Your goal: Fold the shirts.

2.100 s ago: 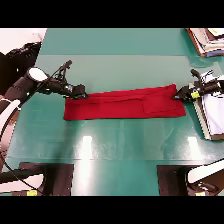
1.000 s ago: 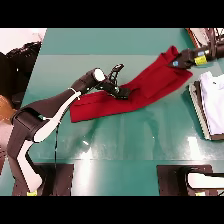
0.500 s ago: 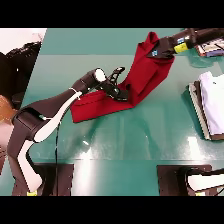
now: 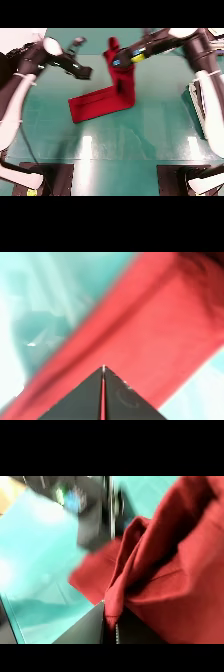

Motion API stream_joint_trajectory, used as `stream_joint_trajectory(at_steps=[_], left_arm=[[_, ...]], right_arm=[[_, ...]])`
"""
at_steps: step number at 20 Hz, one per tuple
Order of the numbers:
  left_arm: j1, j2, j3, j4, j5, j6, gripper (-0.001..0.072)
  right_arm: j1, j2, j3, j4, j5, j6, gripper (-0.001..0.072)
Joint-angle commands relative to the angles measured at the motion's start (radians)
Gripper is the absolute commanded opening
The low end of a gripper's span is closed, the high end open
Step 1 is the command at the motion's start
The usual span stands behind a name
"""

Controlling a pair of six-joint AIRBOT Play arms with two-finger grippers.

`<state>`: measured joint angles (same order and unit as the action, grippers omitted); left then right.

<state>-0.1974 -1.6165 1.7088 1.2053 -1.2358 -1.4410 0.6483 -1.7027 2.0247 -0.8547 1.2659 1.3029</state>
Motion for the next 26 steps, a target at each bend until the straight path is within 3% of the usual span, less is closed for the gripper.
stream_joint_trajectory(at_steps=[1,2,3,4,9,14,19,20,21,26], left_arm=[[0.178,0.158,0.001,0.085,-0.042,0.001,0.0033],[0.218,0.193,0.001,0.085,-0.045,0.001,0.0033],[0.256,0.227,0.001,0.085,-0.051,0.001,0.0033],[0.285,0.252,0.001,0.085,-0.058,0.001,0.0033],[0.343,0.304,0.000,0.082,-0.095,0.002,0.0033],[0.343,0.303,0.000,0.015,-0.110,0.002,0.0033],[0.343,0.303,0.000,-0.018,-0.110,0.002,0.0033],[0.343,0.303,0.000,-0.018,-0.110,0.002,0.0033],[0.343,0.302,0.000,-0.018,-0.108,0.002,0.0033],[0.343,0.297,0.000,-0.030,-0.106,0.002,0.0033]], right_arm=[[0.205,-0.100,0.006,0.000,-0.251,-0.040,0.0023],[0.261,-0.139,0.006,-0.001,-0.303,-0.055,0.0110],[0.299,-0.169,0.006,-0.003,-0.314,-0.070,0.0344],[0.327,-0.190,0.006,-0.004,-0.302,-0.071,0.0519],[0.273,-0.140,0.005,-0.196,-0.154,-0.065,0.0530],[0.006,-0.100,-0.001,-0.245,0.132,-0.014,0.0530],[-0.266,-0.101,-0.228,-0.233,0.118,0.078,0.0536],[-0.300,-0.110,-0.278,-0.197,0.102,0.077,0.0600],[-0.331,-0.129,-0.319,-0.135,0.099,0.077,0.0615],[-0.365,-0.269,-0.405,0.218,0.130,0.022,0.0611]])
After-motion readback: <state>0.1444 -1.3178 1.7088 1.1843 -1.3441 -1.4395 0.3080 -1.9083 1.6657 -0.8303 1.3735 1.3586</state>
